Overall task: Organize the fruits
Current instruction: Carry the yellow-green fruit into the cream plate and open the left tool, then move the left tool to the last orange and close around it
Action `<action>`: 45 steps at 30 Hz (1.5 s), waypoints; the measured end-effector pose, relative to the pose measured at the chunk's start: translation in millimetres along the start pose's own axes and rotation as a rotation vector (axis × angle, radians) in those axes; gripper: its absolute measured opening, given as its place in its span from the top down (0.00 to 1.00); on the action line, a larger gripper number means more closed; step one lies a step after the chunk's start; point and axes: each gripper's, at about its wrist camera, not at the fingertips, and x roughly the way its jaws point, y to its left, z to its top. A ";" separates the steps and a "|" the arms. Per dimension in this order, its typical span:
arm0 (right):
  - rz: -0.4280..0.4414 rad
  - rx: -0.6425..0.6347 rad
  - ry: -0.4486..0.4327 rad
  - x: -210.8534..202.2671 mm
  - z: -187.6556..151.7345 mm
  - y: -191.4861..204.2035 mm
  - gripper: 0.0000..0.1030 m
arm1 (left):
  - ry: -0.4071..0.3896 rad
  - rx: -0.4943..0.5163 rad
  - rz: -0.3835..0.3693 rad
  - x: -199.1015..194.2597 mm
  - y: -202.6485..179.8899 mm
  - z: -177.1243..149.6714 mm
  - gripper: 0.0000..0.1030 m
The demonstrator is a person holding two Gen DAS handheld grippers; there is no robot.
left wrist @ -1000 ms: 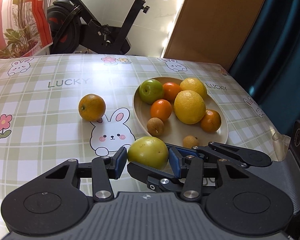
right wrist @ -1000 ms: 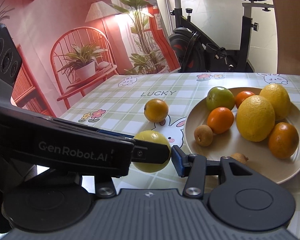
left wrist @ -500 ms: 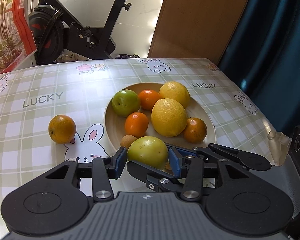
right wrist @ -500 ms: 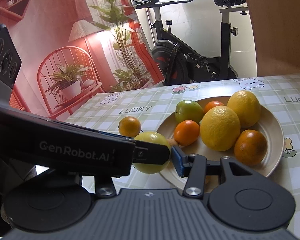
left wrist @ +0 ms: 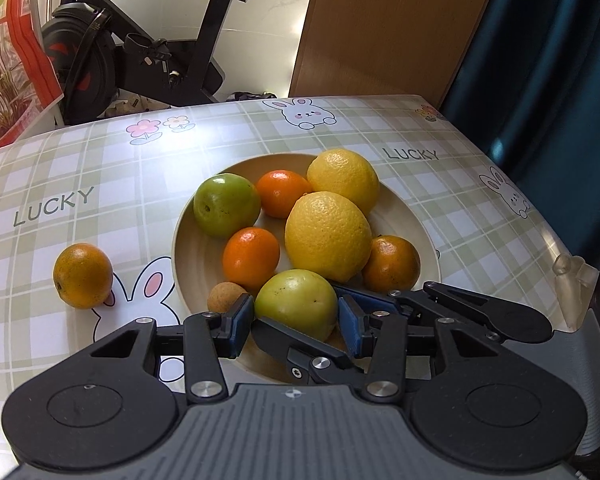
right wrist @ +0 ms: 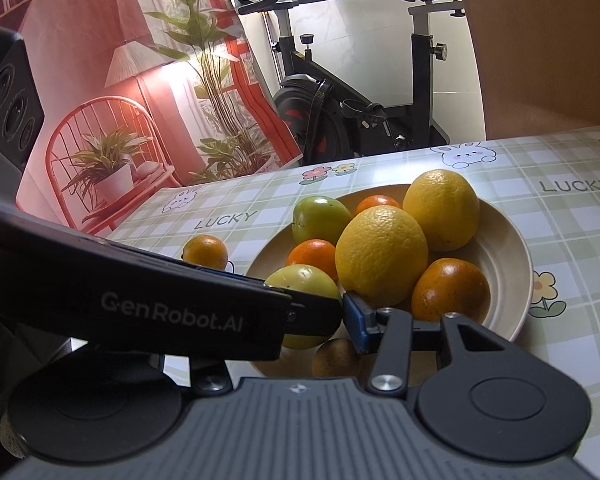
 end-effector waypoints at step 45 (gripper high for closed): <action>0.104 -0.311 0.051 66.6 28.3 103.1 0.45 | -0.154 -0.212 0.054 -64.3 148.9 -1.0 0.47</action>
